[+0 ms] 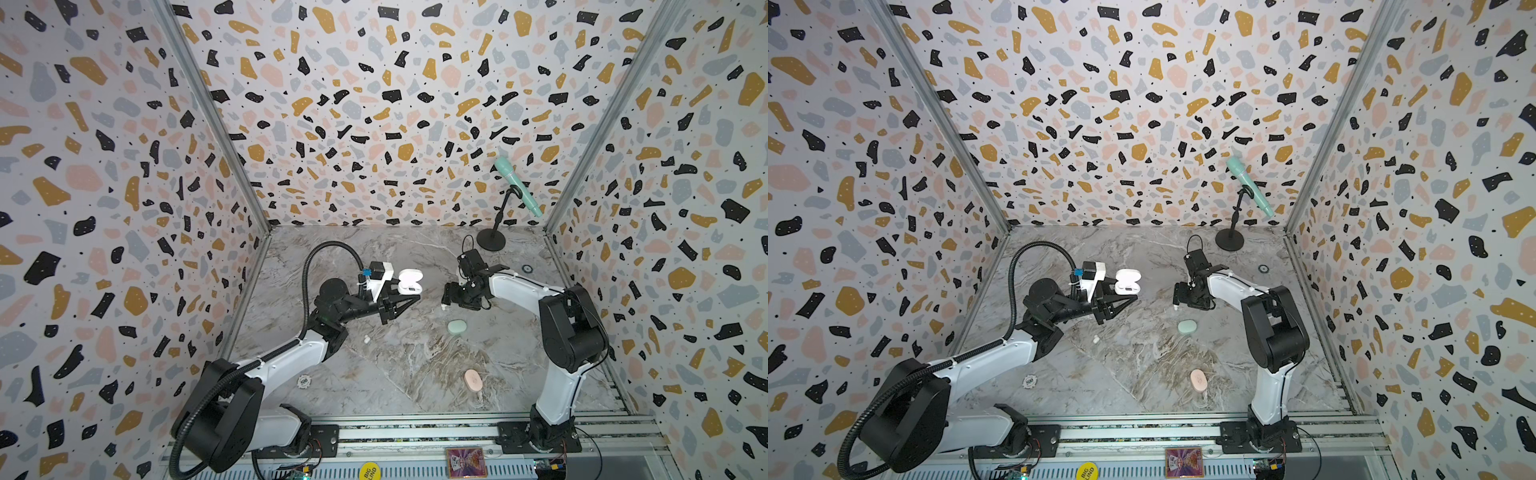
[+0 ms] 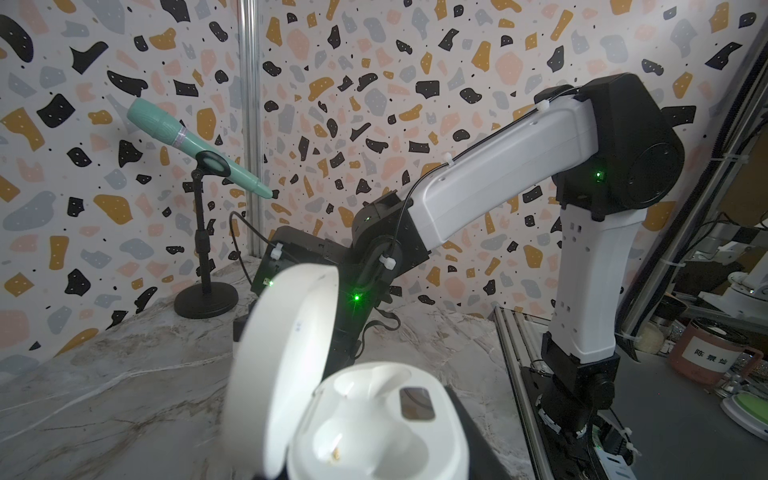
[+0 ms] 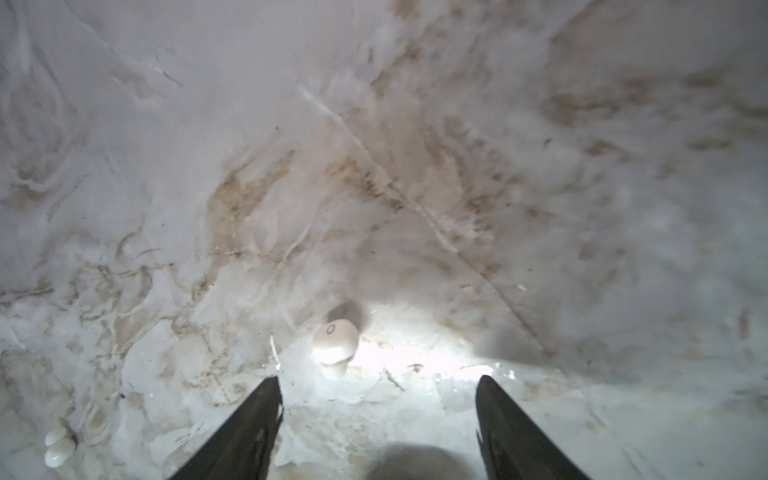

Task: Insert the wireless bluetooth earbuds into the charging case
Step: 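Close the right gripper on the white earbud and lift it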

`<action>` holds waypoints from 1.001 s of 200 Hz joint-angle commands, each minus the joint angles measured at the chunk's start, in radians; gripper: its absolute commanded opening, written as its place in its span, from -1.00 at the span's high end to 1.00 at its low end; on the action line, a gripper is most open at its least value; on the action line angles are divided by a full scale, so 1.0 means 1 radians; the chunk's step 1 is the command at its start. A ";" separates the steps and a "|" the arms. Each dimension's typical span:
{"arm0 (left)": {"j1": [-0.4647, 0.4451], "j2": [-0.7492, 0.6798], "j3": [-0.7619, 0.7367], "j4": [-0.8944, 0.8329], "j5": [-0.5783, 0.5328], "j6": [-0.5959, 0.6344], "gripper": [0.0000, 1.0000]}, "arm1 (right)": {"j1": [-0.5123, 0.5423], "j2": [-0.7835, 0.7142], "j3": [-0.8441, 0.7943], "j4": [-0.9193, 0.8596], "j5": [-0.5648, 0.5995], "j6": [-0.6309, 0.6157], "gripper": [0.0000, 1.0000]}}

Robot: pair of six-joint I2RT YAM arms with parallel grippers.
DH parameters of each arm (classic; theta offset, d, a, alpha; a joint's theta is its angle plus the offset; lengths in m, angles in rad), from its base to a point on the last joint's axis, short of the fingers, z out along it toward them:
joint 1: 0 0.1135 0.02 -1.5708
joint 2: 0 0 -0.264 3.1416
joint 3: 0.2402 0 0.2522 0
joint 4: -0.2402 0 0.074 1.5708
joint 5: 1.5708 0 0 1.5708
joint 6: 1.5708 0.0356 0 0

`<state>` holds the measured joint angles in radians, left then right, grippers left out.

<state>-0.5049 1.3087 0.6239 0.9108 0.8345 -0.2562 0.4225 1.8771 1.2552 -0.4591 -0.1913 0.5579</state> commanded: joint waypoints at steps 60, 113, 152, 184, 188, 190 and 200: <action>0.005 -0.011 -0.008 0.074 0.022 -0.009 0.37 | 0.046 0.093 0.099 0.001 -0.036 0.091 -0.38; 0.004 -0.008 -0.009 0.074 0.021 -0.008 0.37 | 0.054 0.128 0.155 -0.028 -0.054 0.072 -0.30; 0.005 -0.006 -0.009 0.079 0.021 -0.012 0.37 | 0.059 0.139 0.184 -0.082 -0.017 0.028 -0.24; 0.005 -0.006 -0.007 0.080 0.021 -0.014 0.37 | 0.062 0.164 0.247 -0.179 0.083 -0.041 -0.15; 0.005 -0.006 -0.008 0.081 0.021 -0.014 0.37 | 0.061 0.170 0.255 -0.189 0.089 -0.046 -0.14; 0.005 -0.006 -0.008 0.081 0.021 -0.015 0.37 | 0.061 0.173 0.259 -0.193 0.091 -0.049 -0.14; 0.006 -0.003 -0.009 0.083 0.021 -0.015 0.37 | 0.062 0.184 0.273 -0.206 0.096 -0.056 -0.13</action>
<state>-0.5049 1.3087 0.6212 0.9222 0.8371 -0.2630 0.4801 2.0472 1.4734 -0.5640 -0.1612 0.5579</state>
